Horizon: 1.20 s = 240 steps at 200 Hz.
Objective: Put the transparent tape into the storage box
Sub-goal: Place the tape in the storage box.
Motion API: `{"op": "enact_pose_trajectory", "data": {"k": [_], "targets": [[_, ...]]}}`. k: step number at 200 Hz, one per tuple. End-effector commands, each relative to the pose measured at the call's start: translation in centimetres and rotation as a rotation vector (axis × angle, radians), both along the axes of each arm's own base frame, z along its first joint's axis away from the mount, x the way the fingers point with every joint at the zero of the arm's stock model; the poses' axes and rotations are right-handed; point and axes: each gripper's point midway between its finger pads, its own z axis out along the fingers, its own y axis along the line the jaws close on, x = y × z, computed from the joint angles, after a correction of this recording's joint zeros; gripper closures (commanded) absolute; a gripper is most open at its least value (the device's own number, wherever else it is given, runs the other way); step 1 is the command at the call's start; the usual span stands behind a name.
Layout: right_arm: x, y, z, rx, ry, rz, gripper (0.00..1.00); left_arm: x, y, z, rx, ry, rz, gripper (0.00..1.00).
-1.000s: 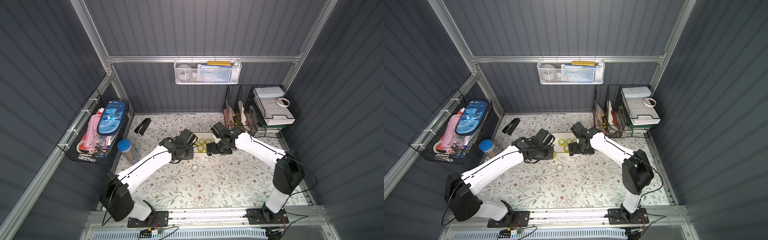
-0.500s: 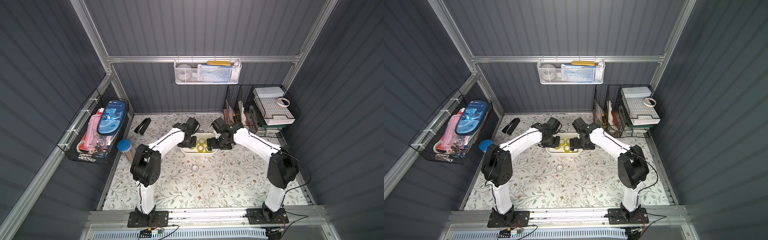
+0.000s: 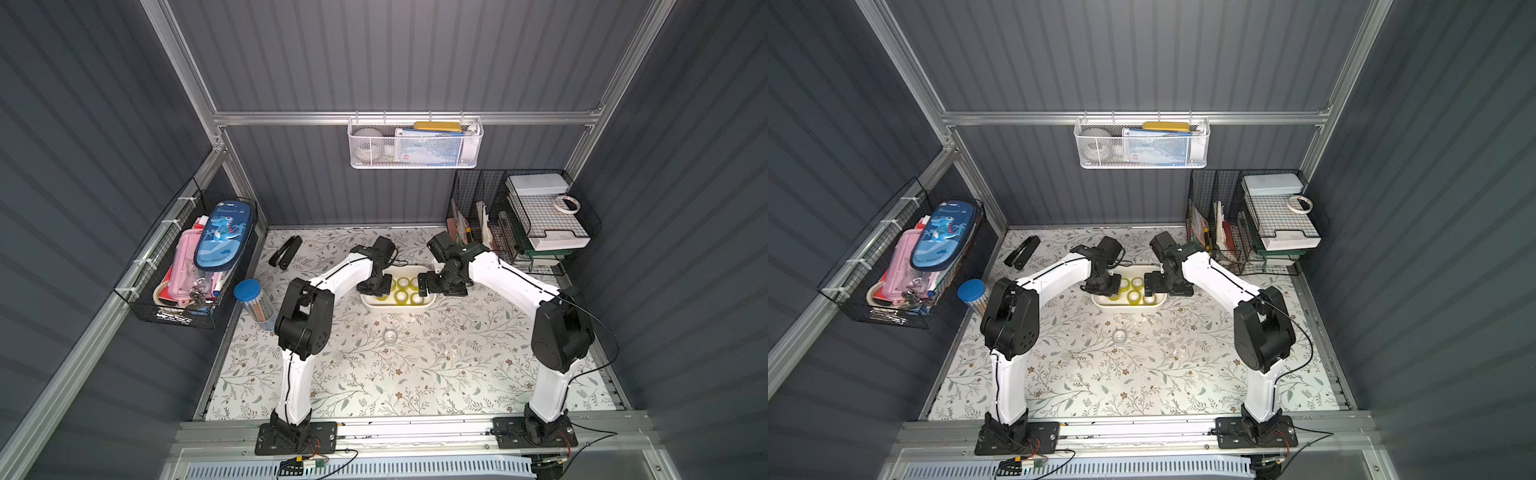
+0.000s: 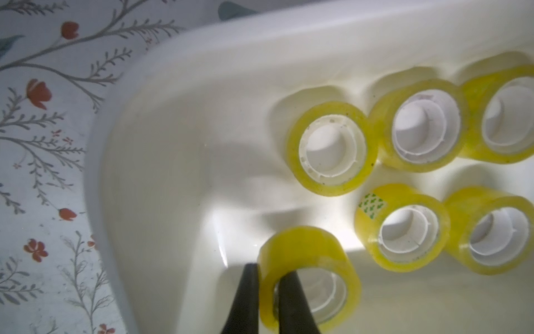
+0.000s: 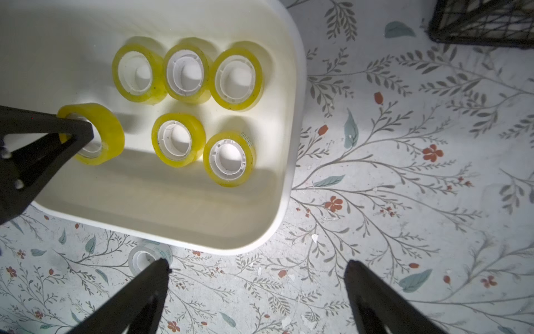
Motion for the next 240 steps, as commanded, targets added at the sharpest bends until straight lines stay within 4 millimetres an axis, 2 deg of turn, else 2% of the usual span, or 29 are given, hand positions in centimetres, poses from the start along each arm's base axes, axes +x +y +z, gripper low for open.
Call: {"op": "enact_pose_trajectory", "data": {"k": [1,87,151,201,240], "targets": [[0.2,0.0,-0.1,-0.004,0.015,0.005,0.01,-0.1,-0.4,-1.3,-0.011,0.030,-0.025,1.00],[0.4,0.3,-0.3,0.003,0.022,0.010,0.01,0.1,-1.4,-3.5,-0.042,0.053,-0.036,1.00],[0.6,0.6,-0.4,0.015,0.025,0.016,0.01,-0.6,-1.9,-3.7,-0.078,0.076,-0.040,1.00],[0.5,0.7,-0.5,0.021,0.030,0.017,0.01,-1.7,-1.2,-3.8,-0.065,0.101,-0.039,0.88],[0.6,1.0,-0.2,0.032,0.026,0.022,0.01,-1.7,-0.8,-2.8,-0.058,0.078,-0.033,0.73]]}}
